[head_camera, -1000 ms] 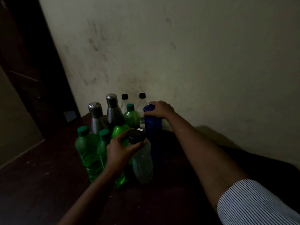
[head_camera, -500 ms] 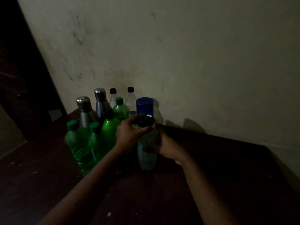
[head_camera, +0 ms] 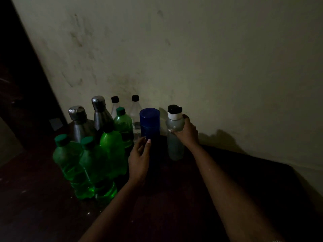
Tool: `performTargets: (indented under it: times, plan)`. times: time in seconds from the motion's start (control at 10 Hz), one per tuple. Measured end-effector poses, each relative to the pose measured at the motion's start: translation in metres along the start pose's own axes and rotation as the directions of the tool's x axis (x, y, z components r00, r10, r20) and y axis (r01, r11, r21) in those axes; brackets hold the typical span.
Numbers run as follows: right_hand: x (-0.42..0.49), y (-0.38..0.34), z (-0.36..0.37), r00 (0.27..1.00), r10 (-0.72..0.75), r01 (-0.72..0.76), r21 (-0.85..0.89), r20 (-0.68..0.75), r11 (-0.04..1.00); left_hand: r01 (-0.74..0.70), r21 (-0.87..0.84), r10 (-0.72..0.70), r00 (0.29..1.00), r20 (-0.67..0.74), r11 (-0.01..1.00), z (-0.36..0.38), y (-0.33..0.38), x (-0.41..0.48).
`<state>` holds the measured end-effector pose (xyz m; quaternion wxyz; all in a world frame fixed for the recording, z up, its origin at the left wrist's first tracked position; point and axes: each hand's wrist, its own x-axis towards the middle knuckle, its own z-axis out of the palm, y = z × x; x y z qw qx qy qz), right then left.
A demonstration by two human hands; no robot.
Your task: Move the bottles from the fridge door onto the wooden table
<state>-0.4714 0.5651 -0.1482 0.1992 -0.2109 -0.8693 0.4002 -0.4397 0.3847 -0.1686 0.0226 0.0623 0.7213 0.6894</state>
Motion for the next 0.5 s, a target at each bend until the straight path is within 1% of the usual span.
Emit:
performTargets:
  times: [0.1, 0.2, 0.3, 0.4, 0.5]
  plan:
    - [0.041, 0.003, 0.023, 0.999, 0.013, -0.012, -0.019, 0.041, 1.0, 0.041, -0.043, -0.042, 0.999, -0.024, 0.998, -0.003, -0.014, 0.008]
    - [0.055, 0.008, 0.04, 0.997, 0.039, -0.036, -0.062, 0.059, 0.997, 0.059, -0.044, -0.06, 0.998, -0.035, 0.997, -0.005, -0.022, 0.014]
    - [0.065, 0.011, 0.052, 0.995, 0.086, -0.086, -0.008, 0.044, 0.996, 0.052, -0.064, -0.054, 0.998, -0.019, 0.997, -0.005, -0.026, 0.021]
    - [0.064, 0.011, 0.051, 0.993, 0.101, -0.104, 0.051, 0.061, 0.993, 0.055, -0.066, -0.056, 0.998, -0.01, 0.996, -0.004, -0.027, 0.022]
    - [0.047, 0.011, 0.045, 0.973, 0.188, -0.202, 0.097, 0.136, 0.975, 0.107, -0.044, -0.106, 0.994, 0.016, 0.993, -0.008, -0.027, 0.025]
